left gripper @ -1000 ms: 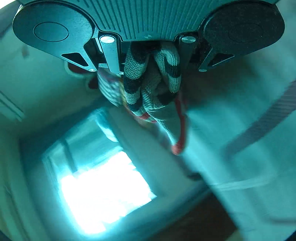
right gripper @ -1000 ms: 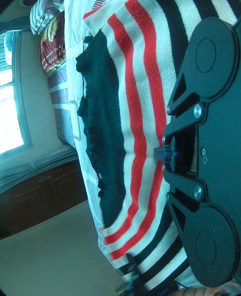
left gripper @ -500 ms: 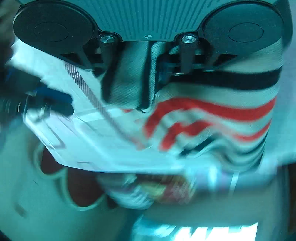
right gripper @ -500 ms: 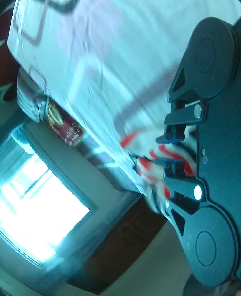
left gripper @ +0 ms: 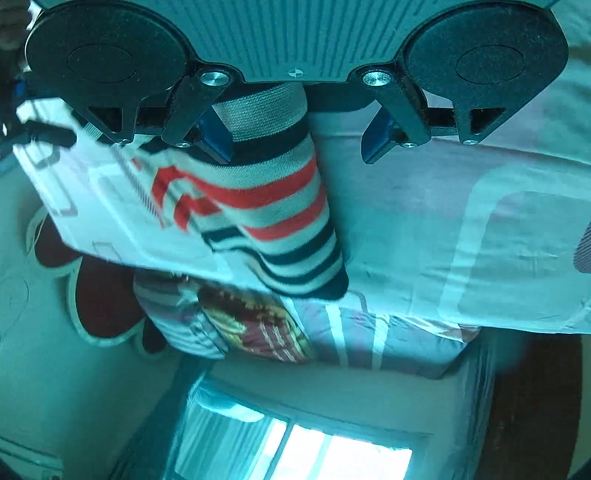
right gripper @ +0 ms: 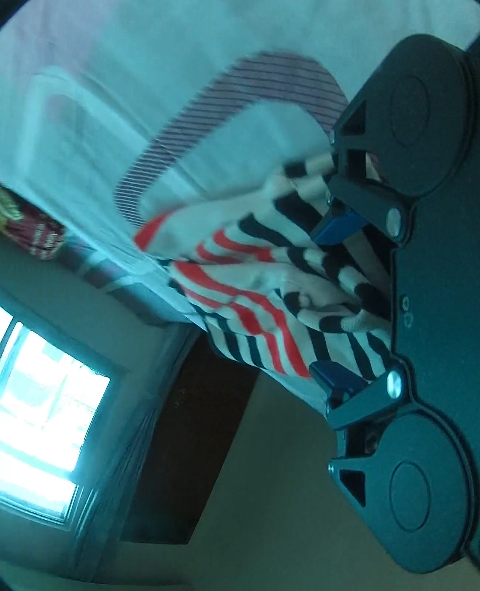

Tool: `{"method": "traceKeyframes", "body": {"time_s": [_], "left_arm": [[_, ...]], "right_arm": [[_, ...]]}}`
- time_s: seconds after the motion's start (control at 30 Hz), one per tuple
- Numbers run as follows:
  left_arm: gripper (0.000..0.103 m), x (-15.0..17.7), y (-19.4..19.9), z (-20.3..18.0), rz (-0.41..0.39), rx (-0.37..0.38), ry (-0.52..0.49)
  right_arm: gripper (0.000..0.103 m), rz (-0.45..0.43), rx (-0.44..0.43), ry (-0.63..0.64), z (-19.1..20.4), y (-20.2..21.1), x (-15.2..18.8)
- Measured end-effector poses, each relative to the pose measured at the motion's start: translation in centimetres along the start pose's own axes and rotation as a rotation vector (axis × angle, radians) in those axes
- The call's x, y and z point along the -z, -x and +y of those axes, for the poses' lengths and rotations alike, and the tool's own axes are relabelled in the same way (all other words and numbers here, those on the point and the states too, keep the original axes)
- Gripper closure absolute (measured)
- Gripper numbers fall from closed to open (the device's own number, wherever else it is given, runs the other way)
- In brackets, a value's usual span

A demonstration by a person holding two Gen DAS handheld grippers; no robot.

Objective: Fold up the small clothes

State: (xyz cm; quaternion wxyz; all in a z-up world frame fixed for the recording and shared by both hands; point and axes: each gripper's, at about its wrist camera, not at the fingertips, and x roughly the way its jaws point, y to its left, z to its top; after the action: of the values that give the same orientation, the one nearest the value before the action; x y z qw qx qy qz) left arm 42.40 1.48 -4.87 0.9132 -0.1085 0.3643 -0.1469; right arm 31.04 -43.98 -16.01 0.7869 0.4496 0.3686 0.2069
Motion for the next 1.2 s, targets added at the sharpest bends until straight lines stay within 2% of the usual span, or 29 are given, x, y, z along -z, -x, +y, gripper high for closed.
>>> {"method": "traceKeyframes", "body": {"time_s": [0.07, 0.2, 0.27, 0.37, 0.43, 0.5, 0.6, 0.63, 0.67, 0.7, 0.73, 0.8, 0.83, 0.9, 0.97, 1.03, 1.07, 1.13, 1.2], "left_arm": [[0.028, 0.8, -0.1, -0.3, 0.015, 0.007, 0.015], [0.025, 1.7, -3.2, -0.1, 0.04, 0.031, 0.092], [0.022, 1.9, -4.4, 0.5, 0.044, 0.055, 0.147], [0.022, 1.2, -4.2, 0.9, 0.037, 0.073, 0.169], [0.022, 0.6, -3.7, 1.2, 0.011, 0.055, 0.163], [0.022, -0.1, -4.2, 1.3, 0.022, 0.036, 0.149], [0.022, -0.8, -5.5, 1.2, 0.06, 0.013, 0.123], [0.022, -0.9, -6.1, 0.9, 0.077, -0.004, 0.11], [0.022, -0.9, -6.4, 0.6, 0.079, -0.01, 0.093], [0.021, -0.8, -6.7, 0.4, 0.077, -0.012, 0.08], [0.021, -0.9, -6.5, 0.3, 0.074, -0.015, 0.08], [0.022, -1.1, -6.0, -0.4, 0.058, -0.033, 0.053], [0.024, -1.2, -5.7, -1.0, 0.043, -0.039, 0.031], [0.028, -1.4, -5.2, -2.0, 0.028, -0.031, 0.003], [0.028, -1.5, -5.2, -3.0, 0.021, -0.005, 0.002], [0.028, -1.5, -6.0, -4.3, 0.035, -0.006, -0.024], [0.028, -1.4, -6.7, -4.9, 0.058, -0.022, -0.031], [0.024, -1.0, -8.0, -6.1, 0.087, -0.037, -0.048], [0.02, -0.9, -8.1, -6.7, 0.084, -0.071, -0.064]], "right_arm": [[0.029, 0.02, 0.029, -0.024, -0.5, -1.2, -0.4], [0.039, 0.028, 0.001, 0.005, -0.5, -2.7, -1.7], [0.045, 0.025, 0.058, 0.052, -0.3, -3.7, -2.1], [0.045, 0.02, 0.078, 0.145, 0.5, -4.9, -2.2], [0.045, 0.013, 0.082, 0.215, 1.2, -5.4, -2.3], [0.045, 0.014, 0.107, 0.275, 1.9, -5.9, -2.4], [0.05, 0.029, 0.198, 0.399, 3.4, -7.6, -2.3], [0.057, 0.029, 0.235, 0.448, 4.1, -8.2, -2.1], [0.068, 0.025, 0.272, 0.5, 4.8, -8.3, -1.8], [0.072, 0.016, 0.301, 0.562, 5.6, -8.8, -1.4], [0.077, -0.005, 0.325, 0.634, 6.4, -8.9, -0.7], [0.08, -0.077, 0.387, 0.824, 8.4, -8.7, 1.1], [0.081, -0.125, 0.394, 0.906, 9.4, -8.0, 2.0], [0.081, -0.217, 0.378, 0.978, 10.7, -6.6, 2.6], [0.081, -0.281, 0.379, 1.007, 11.1, -5.4, 2.7], [0.081, -0.307, 0.436, 1.036, 10.3, -4.7, 2.8], [0.081, -0.28, 0.473, 1.019, 9.1, -5.1, 2.4], [0.08, -0.162, 0.542, 0.863, 5.7, -6.7, 0.5], [0.078, -0.161, 0.481, 0.774, 4.2, -6.3, -0.3]]}}
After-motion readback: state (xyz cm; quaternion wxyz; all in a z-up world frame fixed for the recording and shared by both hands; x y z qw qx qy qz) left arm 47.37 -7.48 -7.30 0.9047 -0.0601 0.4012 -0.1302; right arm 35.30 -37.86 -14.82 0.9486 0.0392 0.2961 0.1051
